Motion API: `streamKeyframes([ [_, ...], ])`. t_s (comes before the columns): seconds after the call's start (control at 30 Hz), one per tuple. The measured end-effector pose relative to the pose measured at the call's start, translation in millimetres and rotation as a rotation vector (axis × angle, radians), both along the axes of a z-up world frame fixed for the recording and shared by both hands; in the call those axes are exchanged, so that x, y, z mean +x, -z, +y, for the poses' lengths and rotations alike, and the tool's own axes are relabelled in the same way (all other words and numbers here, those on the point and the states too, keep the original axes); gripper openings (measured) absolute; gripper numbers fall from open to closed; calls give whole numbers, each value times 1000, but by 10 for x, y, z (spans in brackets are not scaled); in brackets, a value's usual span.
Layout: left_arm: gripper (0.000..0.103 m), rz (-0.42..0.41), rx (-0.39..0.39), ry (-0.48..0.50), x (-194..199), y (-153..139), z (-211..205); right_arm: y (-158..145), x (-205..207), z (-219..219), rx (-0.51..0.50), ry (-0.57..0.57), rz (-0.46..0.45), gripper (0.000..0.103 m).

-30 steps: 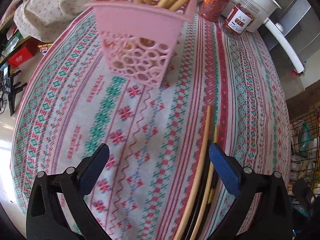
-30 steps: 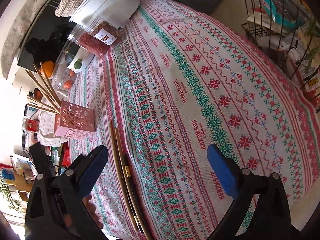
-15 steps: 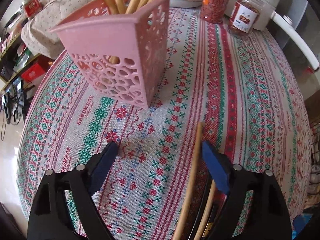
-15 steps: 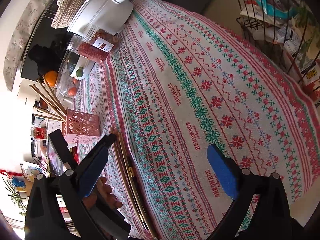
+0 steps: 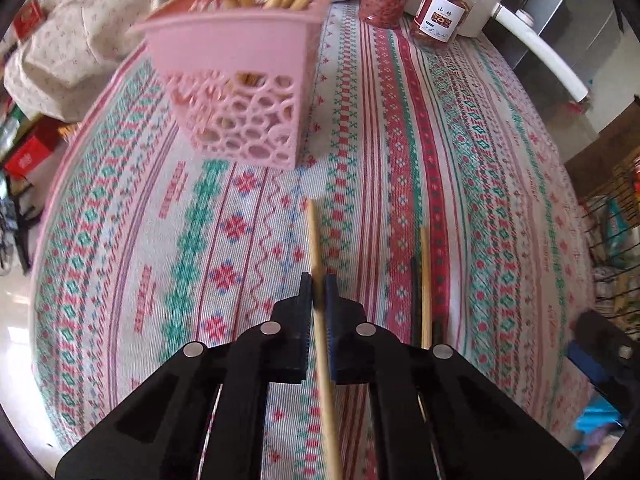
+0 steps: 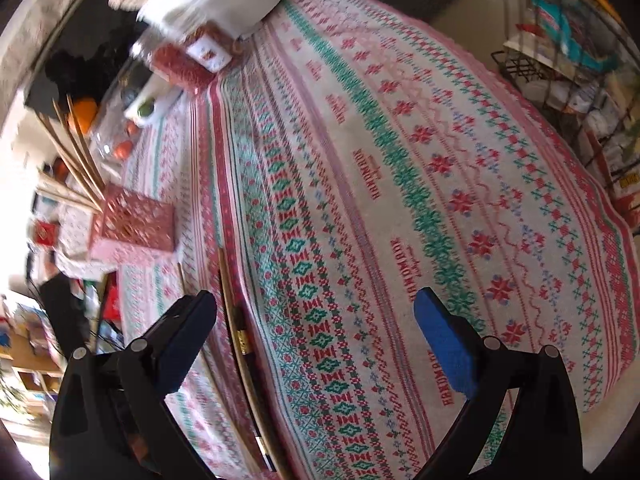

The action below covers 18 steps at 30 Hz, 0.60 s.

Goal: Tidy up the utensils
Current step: 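Grasp a chopstick with the right gripper while the left gripper lifts its chopstick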

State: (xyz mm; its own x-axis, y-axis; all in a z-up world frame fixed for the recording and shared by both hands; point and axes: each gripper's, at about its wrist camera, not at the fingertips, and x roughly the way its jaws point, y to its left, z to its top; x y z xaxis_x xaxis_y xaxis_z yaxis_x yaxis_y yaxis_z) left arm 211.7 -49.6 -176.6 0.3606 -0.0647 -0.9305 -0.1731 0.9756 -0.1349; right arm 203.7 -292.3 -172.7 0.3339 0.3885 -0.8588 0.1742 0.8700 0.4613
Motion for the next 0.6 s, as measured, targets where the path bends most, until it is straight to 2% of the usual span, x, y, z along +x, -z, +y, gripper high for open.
streamKeyframes([
  [0.17,5,-60,-36,26,-329,-273,176,67,69,375,-100,-96,-8,96],
  [0.27,5,-113,-64,25,-558,-481,278,65,117,614,-155,-133,-45,96],
  [0.4,5,-141,-75,26,-710,-598,408,44,235,865,-213,-152,-109,95],
  [0.47,5,-154,-61,26,-718,-634,448,72,282,966,-225,-165,-109,89],
  [0.53,5,-154,-66,25,-682,-636,473,106,302,1046,-229,-171,-101,77],
  [0.6,5,-148,-77,18,-697,-643,534,138,323,1162,-262,-186,-102,70],
])
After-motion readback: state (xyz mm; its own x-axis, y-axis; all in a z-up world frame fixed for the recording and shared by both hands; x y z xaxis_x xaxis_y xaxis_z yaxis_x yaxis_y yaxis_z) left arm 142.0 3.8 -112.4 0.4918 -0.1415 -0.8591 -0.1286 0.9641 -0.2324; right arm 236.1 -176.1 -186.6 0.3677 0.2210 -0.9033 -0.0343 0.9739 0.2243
